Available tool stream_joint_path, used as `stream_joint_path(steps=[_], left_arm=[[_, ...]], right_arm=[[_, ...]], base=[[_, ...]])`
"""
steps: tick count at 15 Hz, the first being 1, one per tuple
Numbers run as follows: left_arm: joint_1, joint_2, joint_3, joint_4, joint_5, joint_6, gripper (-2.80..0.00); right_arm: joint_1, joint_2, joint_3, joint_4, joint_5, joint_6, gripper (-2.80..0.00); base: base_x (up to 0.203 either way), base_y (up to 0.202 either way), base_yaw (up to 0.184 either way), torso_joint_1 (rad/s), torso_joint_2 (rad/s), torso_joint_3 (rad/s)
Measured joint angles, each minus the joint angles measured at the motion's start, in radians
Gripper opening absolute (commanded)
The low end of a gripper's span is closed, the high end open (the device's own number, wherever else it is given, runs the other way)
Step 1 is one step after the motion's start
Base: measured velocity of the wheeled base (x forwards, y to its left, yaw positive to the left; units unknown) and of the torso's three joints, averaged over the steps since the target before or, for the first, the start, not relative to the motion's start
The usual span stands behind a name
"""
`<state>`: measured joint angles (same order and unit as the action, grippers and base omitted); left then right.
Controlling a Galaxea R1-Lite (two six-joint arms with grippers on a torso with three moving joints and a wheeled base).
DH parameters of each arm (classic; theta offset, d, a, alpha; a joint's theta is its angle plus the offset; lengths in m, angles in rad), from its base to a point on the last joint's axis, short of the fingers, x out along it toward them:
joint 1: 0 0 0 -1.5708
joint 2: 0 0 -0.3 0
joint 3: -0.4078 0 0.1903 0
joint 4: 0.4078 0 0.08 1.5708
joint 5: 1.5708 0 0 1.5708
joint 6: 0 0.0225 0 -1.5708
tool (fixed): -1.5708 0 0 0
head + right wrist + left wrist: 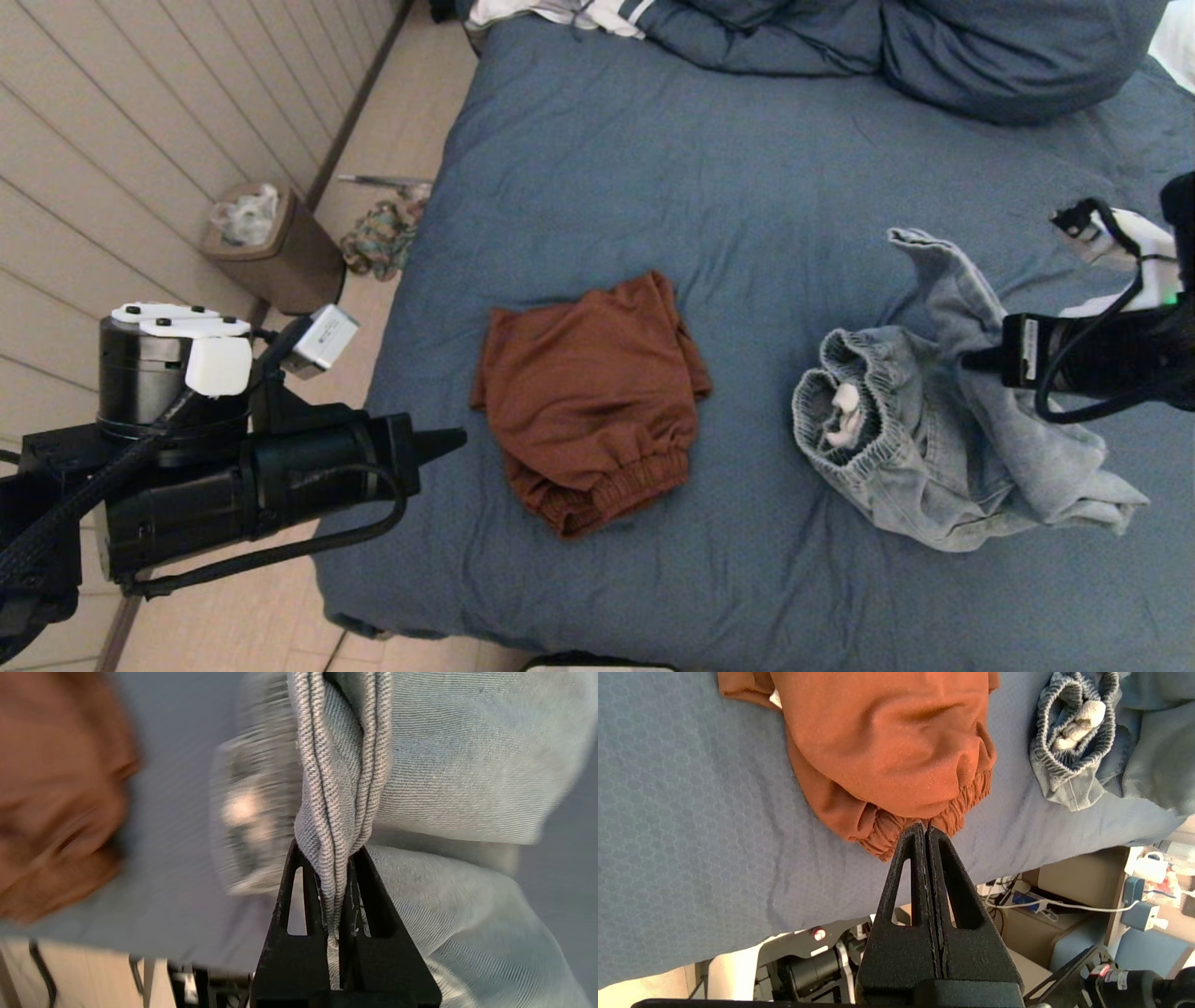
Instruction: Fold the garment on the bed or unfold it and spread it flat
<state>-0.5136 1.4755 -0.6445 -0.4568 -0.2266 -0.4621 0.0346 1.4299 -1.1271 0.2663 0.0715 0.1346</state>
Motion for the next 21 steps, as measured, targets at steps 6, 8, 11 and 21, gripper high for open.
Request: stream_joint_path(steps=[6, 8, 11, 21], left_arm=[[0.000, 0.000, 0.004, 0.000, -0.001, 0.000, -2.80], [0.000, 0.000, 0.006, 0.000, 0.000, 0.000, -2.80], [-0.001, -0.001, 0.006, 0.000, 0.000, 0.000, -2.80], [0.003, -0.141, 0.018, 0.030, 0.018, 0.023, -2.80]], right_arm=[[0.180, -0.016, 0.083, 0.025, -0.121, -0.009, 0.00], [0.185, -0.021, 0.095, 0.023, -0.125, -0.014, 0.00], [0.186, -0.044, 0.094, 0.024, -0.123, -0.016, 0.00], [0.166, -0.299, 0.051, 0.194, -0.116, -0.004, -2.80]], base=[[0.000, 0.000, 0.000, 0.000, 0.00, 0.000], [0.000, 0.000, 0.000, 0.000, 0.00, 0.000], [0.000, 0.000, 0.000, 0.000, 0.00, 0.000], [0.000, 0.000, 0.000, 0.000, 0.00, 0.000]])
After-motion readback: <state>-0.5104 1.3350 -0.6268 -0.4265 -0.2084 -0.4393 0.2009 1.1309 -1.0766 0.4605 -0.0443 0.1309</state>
